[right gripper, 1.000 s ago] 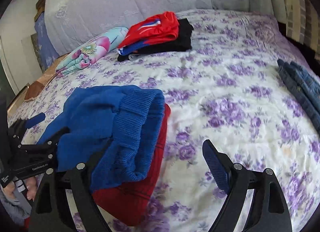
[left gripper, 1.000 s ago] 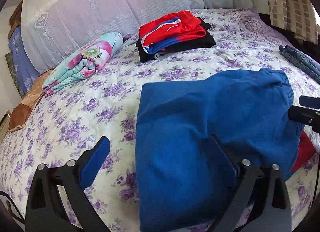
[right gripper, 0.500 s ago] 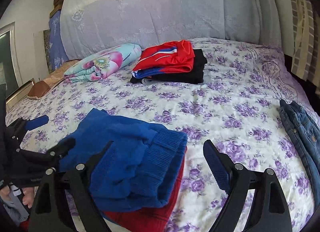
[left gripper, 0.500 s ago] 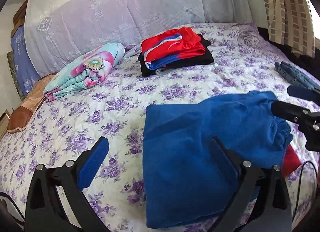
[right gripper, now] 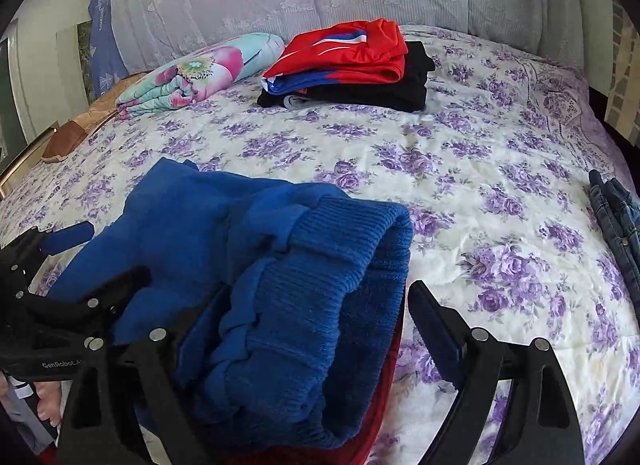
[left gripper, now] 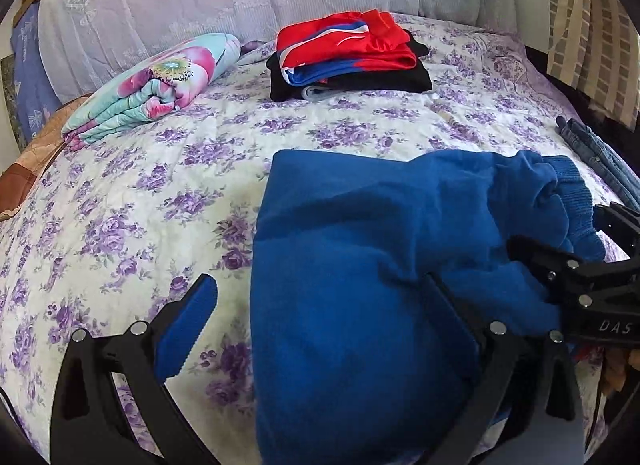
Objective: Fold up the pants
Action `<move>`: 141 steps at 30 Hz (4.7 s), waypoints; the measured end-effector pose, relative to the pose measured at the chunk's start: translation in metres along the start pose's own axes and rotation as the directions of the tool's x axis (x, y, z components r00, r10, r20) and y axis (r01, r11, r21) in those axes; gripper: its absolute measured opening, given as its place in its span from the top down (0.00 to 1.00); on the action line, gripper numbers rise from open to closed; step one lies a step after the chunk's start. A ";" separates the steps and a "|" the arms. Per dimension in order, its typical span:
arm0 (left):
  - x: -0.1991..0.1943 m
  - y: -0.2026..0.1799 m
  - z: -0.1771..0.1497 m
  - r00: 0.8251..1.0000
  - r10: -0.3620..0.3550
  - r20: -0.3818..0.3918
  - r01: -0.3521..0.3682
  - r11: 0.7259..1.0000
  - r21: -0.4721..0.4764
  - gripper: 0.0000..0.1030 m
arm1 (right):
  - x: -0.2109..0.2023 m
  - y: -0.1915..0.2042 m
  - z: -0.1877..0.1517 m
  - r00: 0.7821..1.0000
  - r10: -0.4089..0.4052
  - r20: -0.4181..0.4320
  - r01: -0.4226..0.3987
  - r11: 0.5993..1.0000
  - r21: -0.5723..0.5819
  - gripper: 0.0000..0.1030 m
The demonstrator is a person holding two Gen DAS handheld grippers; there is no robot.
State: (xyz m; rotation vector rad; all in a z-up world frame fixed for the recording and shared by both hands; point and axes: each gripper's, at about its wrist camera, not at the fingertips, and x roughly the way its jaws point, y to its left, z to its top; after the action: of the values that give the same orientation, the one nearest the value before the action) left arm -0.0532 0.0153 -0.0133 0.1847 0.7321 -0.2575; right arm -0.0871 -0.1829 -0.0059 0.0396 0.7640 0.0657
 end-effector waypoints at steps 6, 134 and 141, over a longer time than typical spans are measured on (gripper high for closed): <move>-0.007 0.001 0.002 1.000 0.002 0.002 -0.002 1.000 -0.004 0.04 | -0.011 0.005 0.000 0.999 -0.031 0.024 0.032 0.999 -0.030 0.12; 0.008 0.064 -0.024 0.950 -0.292 -0.107 0.262 0.937 -0.230 0.04 | 0.006 -0.067 -0.022 0.892 0.450 -0.043 -0.404 0.836 0.371 0.22; 0.000 0.061 -0.021 0.919 -0.388 -0.077 0.361 0.902 -0.236 0.05 | 0.007 -0.067 -0.022 0.880 0.474 -0.028 -0.433 0.825 0.363 0.27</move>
State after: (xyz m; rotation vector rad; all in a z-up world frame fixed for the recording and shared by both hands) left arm -0.0485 0.0792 -0.0239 -0.1551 0.9115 -0.5344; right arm -0.0942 -0.2490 -0.0305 0.5646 0.8646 0.3932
